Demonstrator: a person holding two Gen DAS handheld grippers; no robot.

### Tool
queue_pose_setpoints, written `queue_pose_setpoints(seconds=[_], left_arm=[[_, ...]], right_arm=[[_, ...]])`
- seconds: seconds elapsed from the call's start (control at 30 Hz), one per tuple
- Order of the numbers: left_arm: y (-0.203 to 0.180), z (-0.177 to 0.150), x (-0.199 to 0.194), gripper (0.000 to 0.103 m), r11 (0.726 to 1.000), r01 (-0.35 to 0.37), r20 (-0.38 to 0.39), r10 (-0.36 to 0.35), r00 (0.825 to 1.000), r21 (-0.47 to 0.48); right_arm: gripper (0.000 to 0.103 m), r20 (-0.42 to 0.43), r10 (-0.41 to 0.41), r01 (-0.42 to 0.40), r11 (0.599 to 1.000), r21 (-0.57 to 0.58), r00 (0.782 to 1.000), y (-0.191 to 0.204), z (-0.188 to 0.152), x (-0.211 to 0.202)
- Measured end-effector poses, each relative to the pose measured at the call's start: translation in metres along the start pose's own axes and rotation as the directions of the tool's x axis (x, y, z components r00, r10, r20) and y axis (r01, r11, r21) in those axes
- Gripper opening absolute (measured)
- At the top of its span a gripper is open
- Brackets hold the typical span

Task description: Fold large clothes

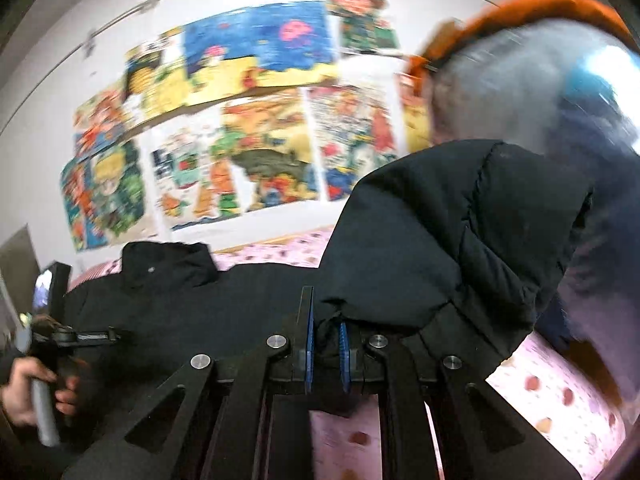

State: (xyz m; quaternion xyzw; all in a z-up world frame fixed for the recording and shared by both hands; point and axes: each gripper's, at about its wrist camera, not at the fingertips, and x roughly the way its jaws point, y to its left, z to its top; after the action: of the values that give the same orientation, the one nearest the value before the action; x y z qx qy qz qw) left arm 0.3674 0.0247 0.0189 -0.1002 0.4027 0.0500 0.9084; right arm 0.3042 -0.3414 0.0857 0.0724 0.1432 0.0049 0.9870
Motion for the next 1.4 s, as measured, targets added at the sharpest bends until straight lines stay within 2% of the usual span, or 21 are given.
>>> queue_pose_setpoints(seconds=[0.17,0.27,0.33,0.47,0.57,0.7,0.83,0.9,1.0,1.07,1.17,1.23,1.3,1.33,1.4], left_arm=[[0.051,-0.024,-0.021,0.103,0.999,0.025,-0.022,-0.026,0.999,-0.042],[0.078,-0.031,-0.039,0.103,0.994,0.044,-0.006,-0.045,0.999,-0.096],[0.094,-0.031,-0.053,0.103,0.991,0.049,0.021,-0.046,0.999,-0.123],[0.110,-0.024,-0.073,0.103,0.994,0.004,0.039,0.000,0.999,-0.106],[0.121,-0.018,-0.089,0.103,0.994,0.012,0.073,-0.005,0.997,-0.105],[0.140,-0.015,-0.103,0.103,0.992,0.040,0.103,-0.028,0.994,-0.119],[0.169,-0.014,-0.105,0.103,0.980,0.047,0.113,-0.025,0.993,-0.194],[0.184,-0.015,-0.104,0.103,0.969,0.054,0.110,-0.028,0.994,-0.241],[0.209,-0.020,-0.101,0.103,0.949,0.058,0.104,-0.027,0.994,-0.309],[0.221,-0.024,-0.099,0.103,0.940,0.054,0.098,-0.022,0.995,-0.337],[0.236,-0.028,-0.095,0.103,0.932,0.055,0.093,-0.023,0.995,-0.359],[0.242,-0.028,-0.093,0.103,0.927,0.073,0.099,-0.039,0.994,-0.368],[0.249,-0.028,-0.090,0.103,0.917,0.110,0.114,-0.071,0.991,-0.383],[0.251,-0.028,-0.090,0.103,0.914,0.122,0.118,-0.083,0.990,-0.387],[0.253,-0.027,-0.087,0.103,0.908,0.148,0.126,-0.106,0.986,-0.391]], right_arm=[[0.010,-0.019,0.063,-0.064,0.994,-0.092,0.998,0.048,0.010,0.009],[0.010,-0.041,0.085,-0.090,0.986,-0.139,0.996,0.074,0.007,0.017],[0.010,-0.052,0.095,-0.102,0.982,-0.156,0.994,0.083,-0.001,0.018],[0.010,-0.077,0.120,-0.134,0.968,-0.212,0.990,0.103,-0.013,0.016],[0.010,-0.072,0.135,-0.149,0.956,-0.252,0.988,0.123,-0.014,0.016],[0.010,-0.081,0.150,-0.169,0.929,-0.328,0.985,0.157,-0.014,0.015],[0.009,-0.131,0.183,-0.223,0.875,-0.430,0.974,0.204,-0.021,0.018],[0.009,-0.167,0.200,-0.257,0.835,-0.486,0.965,0.231,-0.029,0.019],[0.009,-0.223,0.224,-0.314,0.738,-0.597,0.949,0.278,-0.052,0.018],[0.009,-0.261,0.236,-0.350,0.691,-0.633,0.936,0.303,-0.068,0.017],[0.009,-0.312,0.261,-0.406,0.646,-0.647,0.913,0.334,-0.090,0.014],[0.010,-0.315,0.260,-0.407,0.642,-0.650,0.913,0.347,-0.104,0.014],[0.010,-0.344,0.253,-0.421,0.663,-0.619,0.904,0.351,-0.113,0.021],[0.012,-0.366,0.256,-0.437,0.673,-0.597,0.895,0.351,-0.115,0.025],[0.022,-0.437,0.281,-0.498,0.681,-0.537,0.855,0.349,-0.122,0.032]])
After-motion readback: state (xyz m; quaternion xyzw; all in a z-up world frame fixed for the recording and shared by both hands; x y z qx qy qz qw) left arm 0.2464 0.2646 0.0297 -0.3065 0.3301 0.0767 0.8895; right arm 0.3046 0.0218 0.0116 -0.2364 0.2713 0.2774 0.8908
